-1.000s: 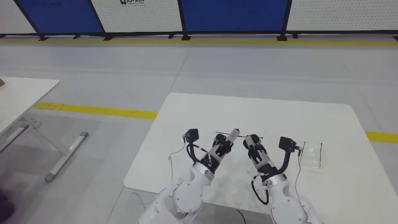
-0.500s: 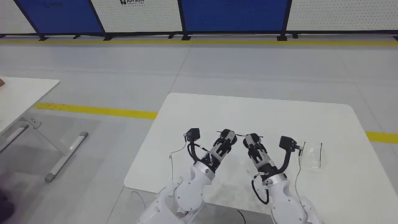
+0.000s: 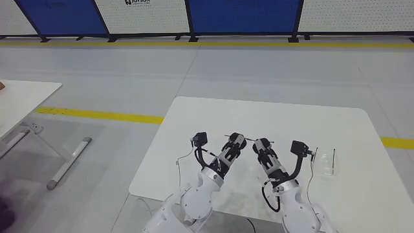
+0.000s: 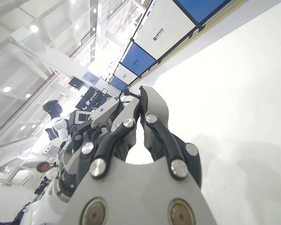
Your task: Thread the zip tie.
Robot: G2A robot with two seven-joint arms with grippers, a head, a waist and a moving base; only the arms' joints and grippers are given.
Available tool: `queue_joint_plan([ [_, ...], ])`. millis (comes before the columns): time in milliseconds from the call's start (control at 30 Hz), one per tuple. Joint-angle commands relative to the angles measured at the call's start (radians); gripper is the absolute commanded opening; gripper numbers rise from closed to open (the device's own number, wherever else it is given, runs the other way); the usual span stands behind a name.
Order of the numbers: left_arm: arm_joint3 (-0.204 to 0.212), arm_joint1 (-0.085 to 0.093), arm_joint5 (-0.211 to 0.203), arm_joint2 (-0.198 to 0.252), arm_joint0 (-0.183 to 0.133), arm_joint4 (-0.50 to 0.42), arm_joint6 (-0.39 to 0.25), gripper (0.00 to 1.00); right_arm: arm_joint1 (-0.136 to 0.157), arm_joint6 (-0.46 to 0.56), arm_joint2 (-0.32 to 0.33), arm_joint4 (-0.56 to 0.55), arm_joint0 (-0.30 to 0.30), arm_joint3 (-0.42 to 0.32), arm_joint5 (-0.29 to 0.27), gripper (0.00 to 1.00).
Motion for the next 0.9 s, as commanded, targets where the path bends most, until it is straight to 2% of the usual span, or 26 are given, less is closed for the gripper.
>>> queue_joint_plan([
  [0,0.000,-0.002,0.006,-0.001,-0.002,-0.012,0.018,0.00,0.001,-0.002,0.000,-0.007,-0.001,-0.001,-0.003,1.00],
  [200,-0.009,-0.009,0.015,-0.009,-0.006,-0.081,0.073,0.00,0.005,-0.013,0.014,-0.027,-0.015,-0.007,-0.007,1.00],
  [267,-0.015,-0.012,0.016,-0.008,-0.004,-0.112,0.084,0.00,0.009,-0.027,0.025,-0.067,-0.020,-0.009,0.007,1.00],
  [333,-0.030,-0.017,0.021,-0.008,0.001,-0.183,0.089,0.00,0.011,-0.046,0.039,-0.093,-0.027,-0.010,0.024,1.00],
  [400,-0.043,-0.019,0.029,-0.011,0.004,-0.226,0.086,0.00,0.016,-0.047,0.048,-0.181,-0.022,-0.005,0.047,1.00],
  [633,-0.043,-0.019,0.029,-0.011,0.004,-0.226,0.086,0.00,0.016,-0.047,0.048,-0.181,-0.022,-0.005,0.047,1.00],
  [733,-0.035,-0.019,0.020,-0.010,0.000,-0.212,0.097,0.00,0.020,-0.067,0.045,-0.265,-0.017,0.003,0.050,1.00],
  [767,-0.033,-0.021,0.019,-0.007,-0.001,-0.233,0.090,0.00,0.020,-0.073,0.043,-0.277,-0.013,0.013,0.049,1.00],
  [867,-0.038,-0.022,0.008,-0.005,0.000,-0.249,0.082,0.00,0.024,-0.050,0.042,-0.335,0.008,0.044,0.021,1.00],
])
